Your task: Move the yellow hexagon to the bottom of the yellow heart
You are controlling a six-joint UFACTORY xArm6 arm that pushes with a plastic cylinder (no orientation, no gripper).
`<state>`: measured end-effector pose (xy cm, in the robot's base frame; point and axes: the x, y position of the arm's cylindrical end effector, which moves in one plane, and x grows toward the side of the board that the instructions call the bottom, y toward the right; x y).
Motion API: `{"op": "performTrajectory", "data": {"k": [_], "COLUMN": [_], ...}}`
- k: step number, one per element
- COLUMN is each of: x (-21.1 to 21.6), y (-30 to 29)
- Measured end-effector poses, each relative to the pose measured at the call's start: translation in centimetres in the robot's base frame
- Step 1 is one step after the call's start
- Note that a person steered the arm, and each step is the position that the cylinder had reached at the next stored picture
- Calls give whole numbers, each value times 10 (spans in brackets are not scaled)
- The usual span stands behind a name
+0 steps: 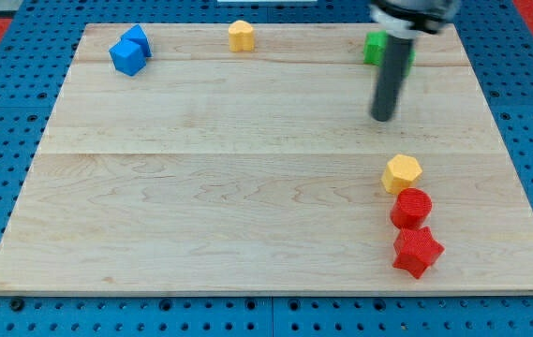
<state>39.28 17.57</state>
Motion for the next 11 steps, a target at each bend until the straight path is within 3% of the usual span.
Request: {"op": "performTrajectory", "data": {"k": [1,2,4,9,11], "x": [49,100,61,56,93], "y": [34,4,-116,-129,-181]}}
